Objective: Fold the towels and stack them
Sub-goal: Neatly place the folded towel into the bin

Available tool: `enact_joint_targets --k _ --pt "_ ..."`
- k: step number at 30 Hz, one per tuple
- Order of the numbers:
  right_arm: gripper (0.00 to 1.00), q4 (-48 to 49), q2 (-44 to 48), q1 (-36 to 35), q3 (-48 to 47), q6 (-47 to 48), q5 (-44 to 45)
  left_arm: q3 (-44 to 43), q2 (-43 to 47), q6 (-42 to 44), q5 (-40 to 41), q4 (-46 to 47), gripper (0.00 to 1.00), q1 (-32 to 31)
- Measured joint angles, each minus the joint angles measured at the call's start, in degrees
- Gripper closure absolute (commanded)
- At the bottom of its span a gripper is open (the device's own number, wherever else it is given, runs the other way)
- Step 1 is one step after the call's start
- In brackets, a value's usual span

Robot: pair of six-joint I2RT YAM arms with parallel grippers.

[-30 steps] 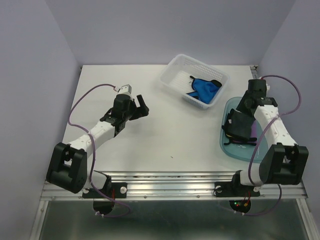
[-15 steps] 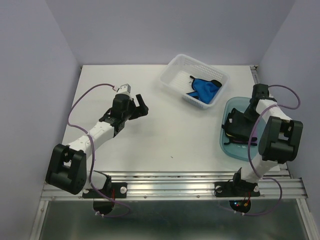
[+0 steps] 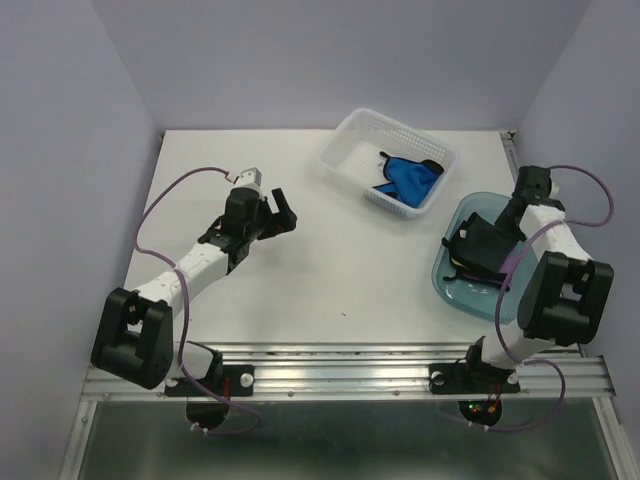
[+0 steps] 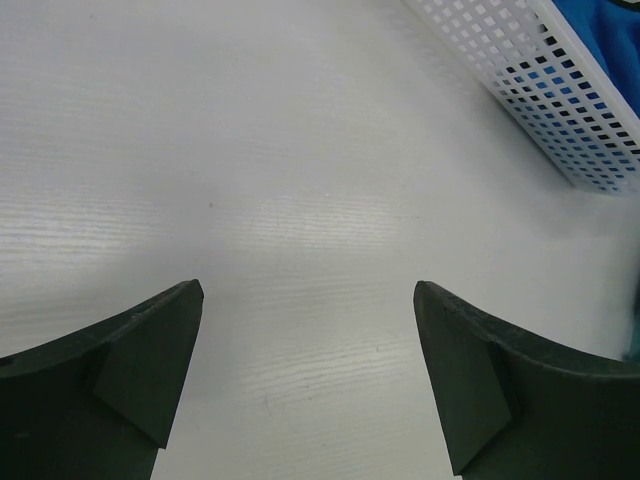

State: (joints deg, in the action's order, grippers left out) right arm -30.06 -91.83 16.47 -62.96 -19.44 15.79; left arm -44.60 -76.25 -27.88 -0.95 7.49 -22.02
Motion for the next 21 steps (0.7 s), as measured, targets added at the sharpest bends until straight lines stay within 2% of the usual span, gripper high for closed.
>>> enact_joint_targets --k 6,9,16,21 --pt "0.76 0.0 13.9 0.0 4.5 -1.2 -4.5 0.0 0.0 0.0 0.0 0.0 0.01 0.0" --pt "0.79 0.0 18.0 0.0 8.5 -2.6 -7.3 0.0 0.0 0.0 0.0 0.0 0.01 0.0" --pt "0.79 -0.5 18.5 0.0 16.4 -5.6 -13.6 0.0 0.0 0.0 0.1 0.0 0.01 0.0" --pt "0.76 -0.8 14.6 0.0 16.7 -9.0 -10.5 0.0 0.0 0.0 0.1 0.0 0.01 0.0"
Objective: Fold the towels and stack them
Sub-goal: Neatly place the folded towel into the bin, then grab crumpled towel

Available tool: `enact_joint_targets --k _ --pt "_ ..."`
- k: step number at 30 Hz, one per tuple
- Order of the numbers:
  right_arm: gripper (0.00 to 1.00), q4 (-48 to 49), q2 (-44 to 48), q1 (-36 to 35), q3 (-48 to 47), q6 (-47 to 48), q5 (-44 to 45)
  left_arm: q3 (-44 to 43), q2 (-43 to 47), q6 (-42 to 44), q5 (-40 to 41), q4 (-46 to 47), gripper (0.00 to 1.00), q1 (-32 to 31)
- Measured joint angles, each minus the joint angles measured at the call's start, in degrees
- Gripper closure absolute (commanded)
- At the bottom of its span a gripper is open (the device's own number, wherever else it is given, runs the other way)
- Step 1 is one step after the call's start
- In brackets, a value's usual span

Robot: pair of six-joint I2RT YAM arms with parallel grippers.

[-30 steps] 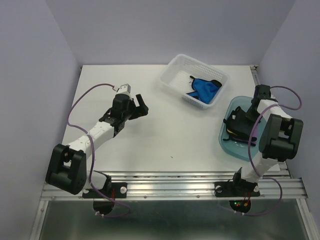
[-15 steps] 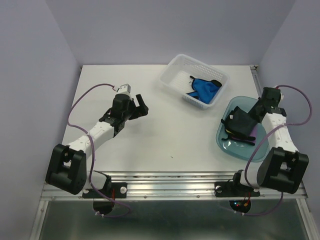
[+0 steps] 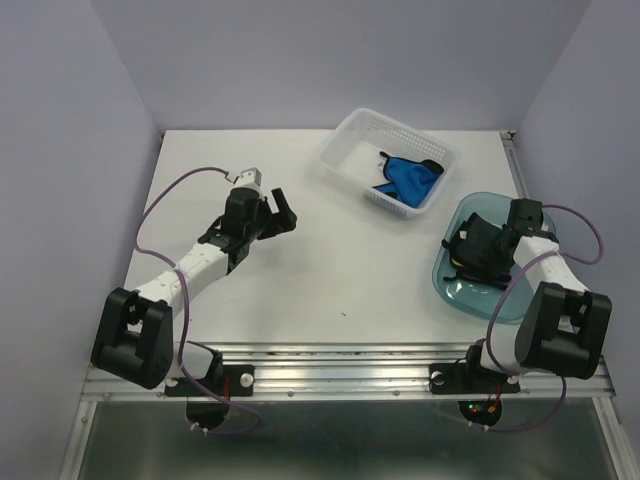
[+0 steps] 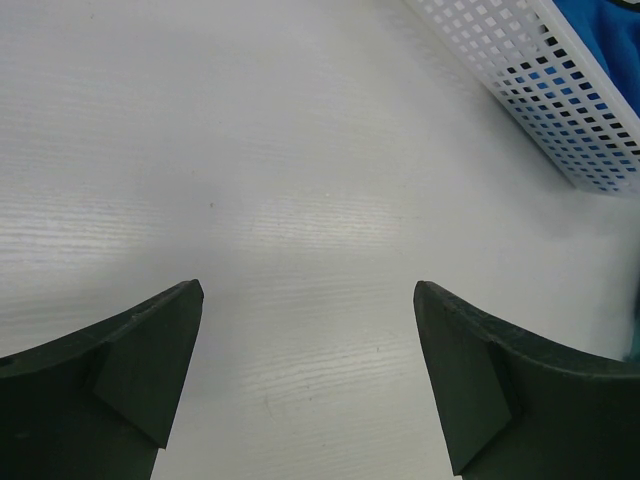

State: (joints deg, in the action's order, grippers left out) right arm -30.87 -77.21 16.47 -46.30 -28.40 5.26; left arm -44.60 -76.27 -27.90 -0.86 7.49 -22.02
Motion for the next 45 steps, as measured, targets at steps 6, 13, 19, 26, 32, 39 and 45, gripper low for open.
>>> enact_joint_targets --k 6,13,19,26,32,39,45 --pt "0.71 -0.2 -0.3 0.0 0.1 -2.0 2.7 0.0 0.0 0.0 0.0 0.0 0.01 0.0" --pt "0.0 -3.0 4.8 -1.2 -6.9 2.1 -4.0 0.0 0.1 0.0 0.0 0.0 0.01 0.0" --pt "0.0 -2.7 0.0 -15.0 -30.7 5.4 -1.2 0.0 1.9 0.0 1.8 -2.3 0.01 0.0" --pt "0.0 -2.2 -24.0 -29.6 -57.4 9.4 6.3 0.0 9.1 -0.8 5.9 -7.1 0.01 0.0" --pt "0.0 -7.5 -43.3 -33.0 -68.7 9.3 11.7 -0.1 12.7 -2.5 10.2 -12.1 0.01 0.2" --pt "0.0 -11.7 -52.7 -32.5 -68.7 9.6 10.8 -0.1 12.8 -4.2 12.6 -15.8 0.01 0.4" --pt "0.36 -11.1 -53.5 -32.2 -68.6 11.0 6.3 -0.1 12.4 -4.5 13.3 -16.3 0.01 0.4"
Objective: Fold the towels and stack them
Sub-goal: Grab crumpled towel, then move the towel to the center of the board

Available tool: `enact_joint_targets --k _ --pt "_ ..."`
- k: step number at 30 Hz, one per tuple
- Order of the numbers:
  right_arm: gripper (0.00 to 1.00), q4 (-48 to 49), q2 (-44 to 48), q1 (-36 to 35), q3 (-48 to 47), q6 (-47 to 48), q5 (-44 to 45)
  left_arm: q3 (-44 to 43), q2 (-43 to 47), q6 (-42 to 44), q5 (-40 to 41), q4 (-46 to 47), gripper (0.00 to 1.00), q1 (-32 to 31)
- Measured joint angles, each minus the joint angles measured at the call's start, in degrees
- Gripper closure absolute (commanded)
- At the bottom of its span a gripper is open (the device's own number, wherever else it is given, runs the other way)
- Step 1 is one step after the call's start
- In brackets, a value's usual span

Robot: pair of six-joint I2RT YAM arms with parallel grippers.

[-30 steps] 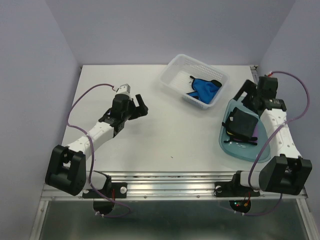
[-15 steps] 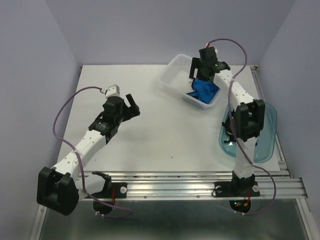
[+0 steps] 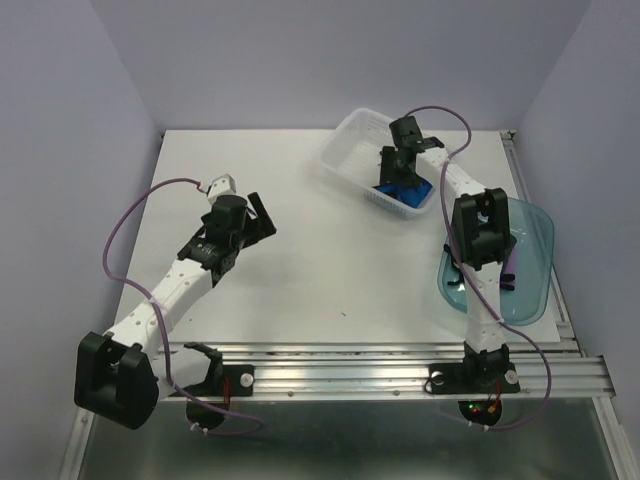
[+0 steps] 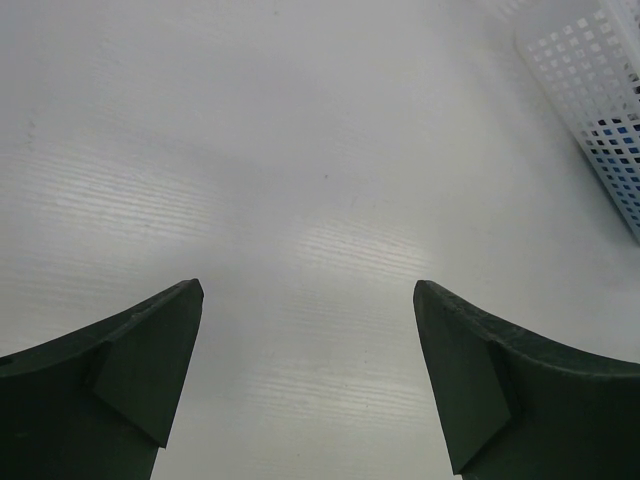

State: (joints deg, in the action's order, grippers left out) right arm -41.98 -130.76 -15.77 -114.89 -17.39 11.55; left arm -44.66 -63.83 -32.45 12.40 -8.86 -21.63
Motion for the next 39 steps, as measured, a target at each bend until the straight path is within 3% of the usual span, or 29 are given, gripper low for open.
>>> enact_joint_targets --k 1,3,5,8,15,18,19,26,32,39 --pt "0.47 0.5 0.0 0.0 0.2 0.1 -0.5 0.0 -0.2 0.0 0.1 -0.1 0.01 0.0" --pt "0.51 0.8 0.0 0.0 0.4 0.3 -1.3 0.0 -0.4 0.0 0.1 -0.3 0.01 0.0" --pt "0.5 0.8 -0.1 0.0 0.4 0.4 -1.6 0.0 -0.4 0.0 0.1 -0.5 0.01 0.0" --pt "0.41 0.8 -0.2 0.0 0.4 0.6 -2.3 0.0 -0.4 0.0 0.3 -0.7 0.01 0.0" --pt "0.42 0.6 -0.1 0.0 2.7 0.8 -3.1 0.0 1.7 -0.4 1.1 -1.4 0.01 0.0" --pt "0.62 0.8 -0.1 0.0 5.3 1.5 -3.5 0.0 2.3 -0.7 1.2 -1.3 0.01 0.0" --pt "0.74 0.9 0.0 0.0 5.7 1.5 -3.6 0.0 2.3 -0.8 1.2 -1.3 0.01 0.0" --pt "0.98 1.3 0.9 0.0 6.1 2.3 -4.0 0.0 2.3 -1.0 1.2 -1.3 0.01 0.0" --pt "0.99 1.7 4.7 0.0 5.7 2.8 -5.9 0.0 3.0 -1.1 1.1 -1.4 0.01 0.0" --pt "0.99 6.4 19.6 0.0 5.7 3.9 -8.5 0.0 5.2 -1.1 0.1 -1.3 0.01 0.0"
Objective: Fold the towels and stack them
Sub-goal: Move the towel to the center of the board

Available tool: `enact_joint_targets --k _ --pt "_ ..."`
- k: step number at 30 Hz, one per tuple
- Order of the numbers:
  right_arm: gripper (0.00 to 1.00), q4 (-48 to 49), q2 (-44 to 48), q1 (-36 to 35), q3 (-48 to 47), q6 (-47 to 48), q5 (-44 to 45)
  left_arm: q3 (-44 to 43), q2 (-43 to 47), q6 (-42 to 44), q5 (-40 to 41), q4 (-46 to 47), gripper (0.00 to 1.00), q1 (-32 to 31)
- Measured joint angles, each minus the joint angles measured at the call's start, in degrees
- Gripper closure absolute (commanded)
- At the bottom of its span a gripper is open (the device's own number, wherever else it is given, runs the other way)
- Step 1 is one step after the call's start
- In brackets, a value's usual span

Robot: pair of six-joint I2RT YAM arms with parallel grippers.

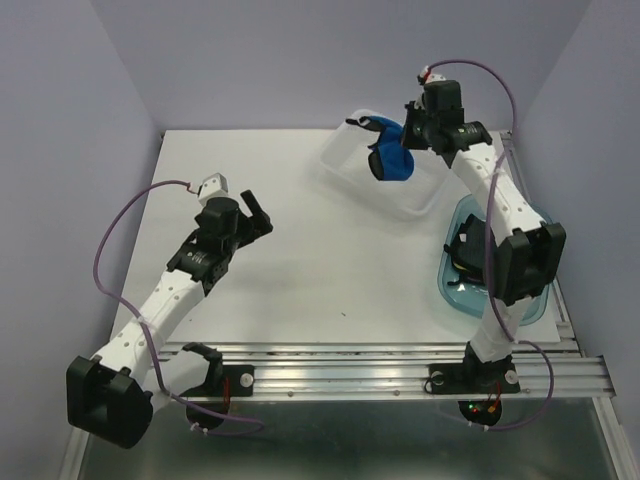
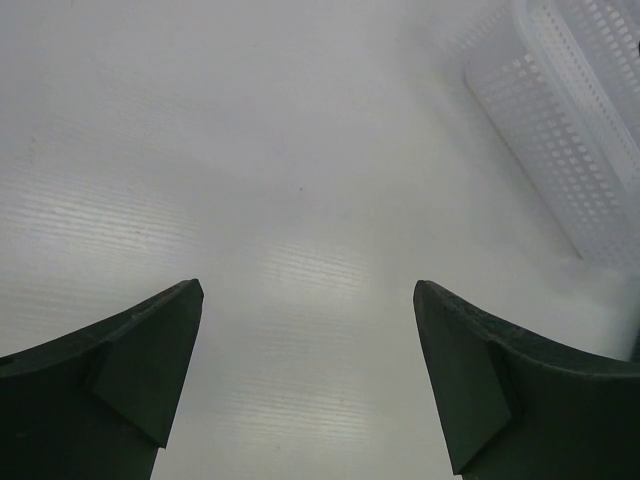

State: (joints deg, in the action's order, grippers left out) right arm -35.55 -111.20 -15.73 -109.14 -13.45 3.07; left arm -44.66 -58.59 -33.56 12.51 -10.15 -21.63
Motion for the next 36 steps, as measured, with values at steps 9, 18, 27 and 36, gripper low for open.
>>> enact_joint_targets --k 9,18,27,36 --pt "0.99 8.0 19.5 -10.4 7.0 5.2 -6.0 0.9 3.4 -1.6 -1.3 0.2 0.01 0.0" --pt "0.34 14.8 30.0 -18.8 41.1 4.2 -7.1 4.4 9.4 -6.0 0.0 -2.4 0.01 0.0" --pt "0.14 10.3 30.5 -17.6 50.6 -0.9 10.0 8.2 9.2 -9.0 -2.3 -3.3 0.01 0.0" --pt "0.0 14.1 30.2 -21.8 51.0 -0.5 6.7 10.2 -5.1 -7.4 -12.6 7.9 0.01 -0.6"
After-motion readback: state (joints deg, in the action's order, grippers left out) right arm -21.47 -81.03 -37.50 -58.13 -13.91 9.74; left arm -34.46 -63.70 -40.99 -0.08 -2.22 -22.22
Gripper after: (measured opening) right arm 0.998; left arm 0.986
